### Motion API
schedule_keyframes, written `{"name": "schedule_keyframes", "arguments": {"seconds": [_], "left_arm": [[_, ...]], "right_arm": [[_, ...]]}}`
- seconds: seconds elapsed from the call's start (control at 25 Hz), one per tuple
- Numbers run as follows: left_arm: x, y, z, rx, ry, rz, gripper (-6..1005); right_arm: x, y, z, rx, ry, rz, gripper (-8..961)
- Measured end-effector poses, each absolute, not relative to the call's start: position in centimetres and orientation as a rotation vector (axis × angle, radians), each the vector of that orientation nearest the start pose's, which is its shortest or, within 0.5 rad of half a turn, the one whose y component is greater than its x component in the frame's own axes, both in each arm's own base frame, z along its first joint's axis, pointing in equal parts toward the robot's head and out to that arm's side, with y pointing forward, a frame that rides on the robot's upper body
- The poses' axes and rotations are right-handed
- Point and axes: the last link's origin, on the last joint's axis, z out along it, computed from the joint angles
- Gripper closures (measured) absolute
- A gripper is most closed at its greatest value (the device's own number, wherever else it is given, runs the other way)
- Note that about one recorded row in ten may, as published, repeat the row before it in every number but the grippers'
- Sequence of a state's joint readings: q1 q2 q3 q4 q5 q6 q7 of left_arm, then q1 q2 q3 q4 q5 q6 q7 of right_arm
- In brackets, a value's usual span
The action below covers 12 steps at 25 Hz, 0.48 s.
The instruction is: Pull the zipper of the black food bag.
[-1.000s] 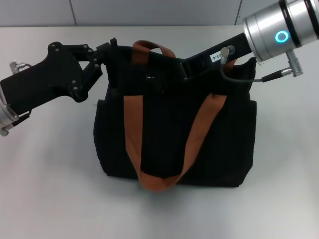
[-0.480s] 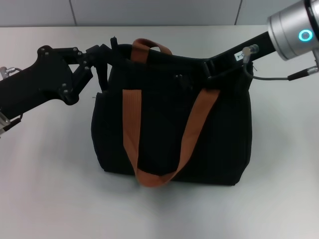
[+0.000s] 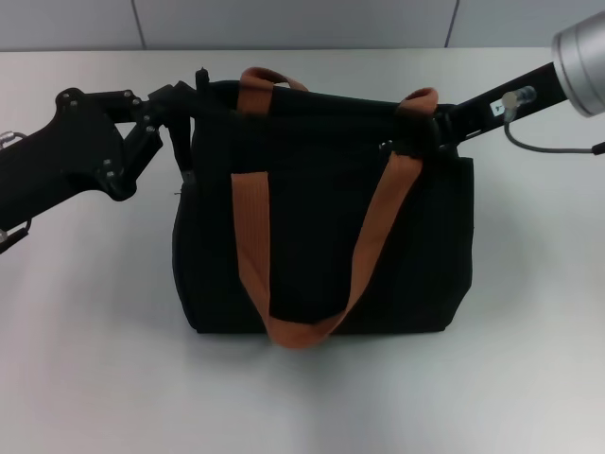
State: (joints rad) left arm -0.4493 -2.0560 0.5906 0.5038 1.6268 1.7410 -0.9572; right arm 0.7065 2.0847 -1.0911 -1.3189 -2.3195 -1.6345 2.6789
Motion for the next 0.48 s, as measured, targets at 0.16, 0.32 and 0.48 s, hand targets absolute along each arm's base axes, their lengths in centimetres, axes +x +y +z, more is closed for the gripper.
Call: {"name": "schedule_keyframes", "arguments": {"seconds": [0.16,0.32,0.48], "left_arm": [[-26.2,30.7,3.5,-2.370,-0.206,-1.147,868],[-26.3,30.7,3.5,-2.368,-0.209,-1.145,865],[-26.3,30.7,3.6,-2.364,-0.208,-1.145,862]], "right_arm": [[13.4,37.1,4.0,-2.594,1.248,0.089,954],[13.9,37.1,4.7,-2.564,1.265,0.115,954],[13.9,37.0,5.0,-2.573,1.274,0.168,949]]}}
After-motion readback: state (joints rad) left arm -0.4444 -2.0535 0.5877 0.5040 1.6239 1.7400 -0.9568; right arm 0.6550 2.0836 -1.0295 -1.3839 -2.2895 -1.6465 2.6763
